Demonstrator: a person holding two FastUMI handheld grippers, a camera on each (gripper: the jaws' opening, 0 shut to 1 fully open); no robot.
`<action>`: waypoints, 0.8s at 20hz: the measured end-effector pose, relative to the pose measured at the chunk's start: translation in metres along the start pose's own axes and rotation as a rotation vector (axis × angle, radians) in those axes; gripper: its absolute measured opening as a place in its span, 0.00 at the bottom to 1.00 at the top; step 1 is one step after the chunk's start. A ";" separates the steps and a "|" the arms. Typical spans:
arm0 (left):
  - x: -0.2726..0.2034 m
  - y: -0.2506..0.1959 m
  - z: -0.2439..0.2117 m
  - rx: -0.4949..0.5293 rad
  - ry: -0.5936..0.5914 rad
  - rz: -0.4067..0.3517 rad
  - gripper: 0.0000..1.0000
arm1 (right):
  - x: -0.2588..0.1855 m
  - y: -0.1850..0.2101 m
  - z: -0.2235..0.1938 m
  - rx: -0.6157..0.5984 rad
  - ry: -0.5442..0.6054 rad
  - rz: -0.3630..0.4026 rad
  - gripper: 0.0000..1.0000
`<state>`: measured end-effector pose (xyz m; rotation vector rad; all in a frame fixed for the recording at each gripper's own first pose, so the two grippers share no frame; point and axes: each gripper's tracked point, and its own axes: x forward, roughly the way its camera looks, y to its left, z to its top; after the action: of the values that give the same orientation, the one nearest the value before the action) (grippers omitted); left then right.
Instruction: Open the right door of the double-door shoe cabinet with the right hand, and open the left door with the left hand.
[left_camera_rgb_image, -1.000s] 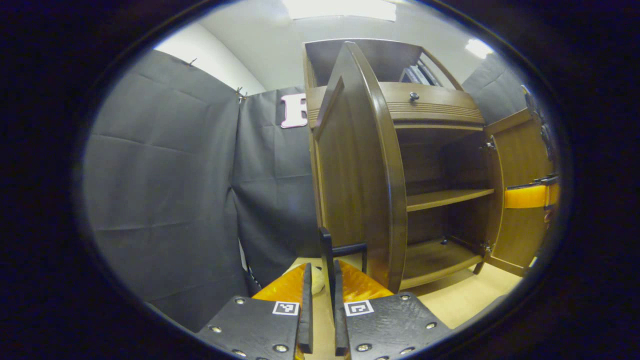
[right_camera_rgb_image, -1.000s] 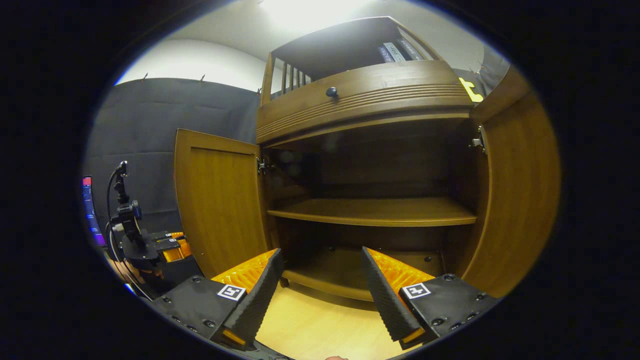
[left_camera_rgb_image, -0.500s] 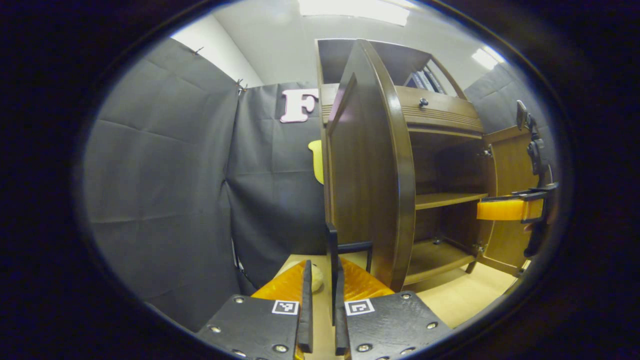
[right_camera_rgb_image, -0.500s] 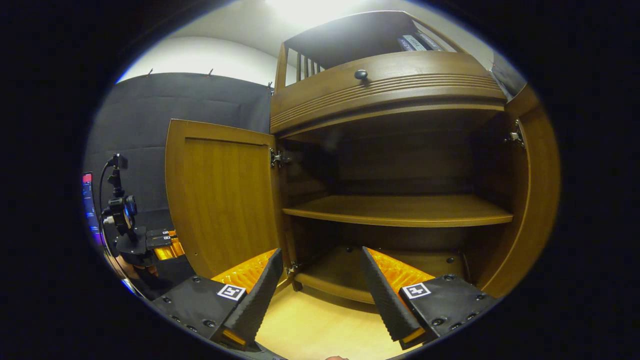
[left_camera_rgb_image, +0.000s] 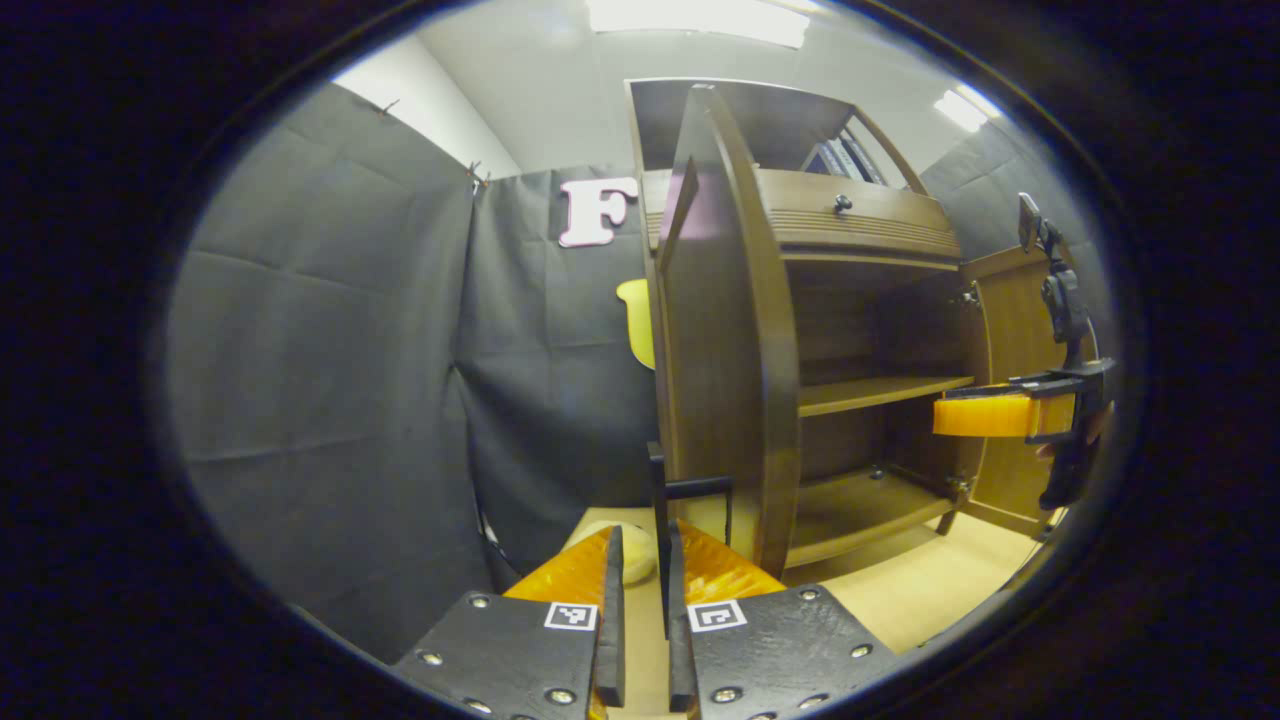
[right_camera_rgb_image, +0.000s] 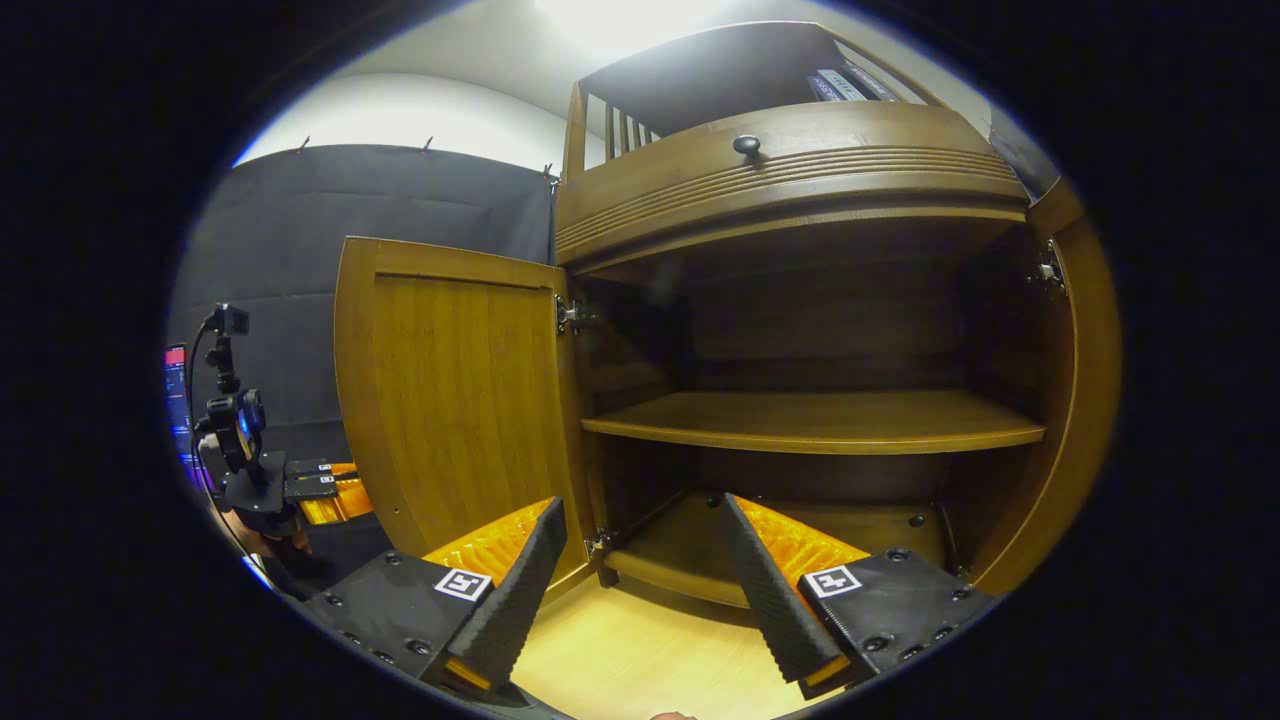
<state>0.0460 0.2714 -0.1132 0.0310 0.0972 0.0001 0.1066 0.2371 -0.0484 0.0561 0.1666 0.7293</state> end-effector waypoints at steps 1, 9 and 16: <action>-0.003 0.002 0.001 -0.001 0.003 0.016 0.20 | -0.003 0.000 0.000 0.001 0.001 0.003 0.98; -0.029 0.021 0.021 -0.025 0.000 0.188 0.19 | -0.039 -0.006 0.010 -0.019 -0.013 -0.002 0.92; -0.044 -0.018 0.039 -0.016 -0.045 0.122 0.51 | -0.103 -0.027 0.016 -0.033 -0.037 -0.073 0.92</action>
<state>0.0057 0.2525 -0.0705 0.0209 0.0503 0.1225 0.0516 0.1479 -0.0216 0.0324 0.1206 0.6577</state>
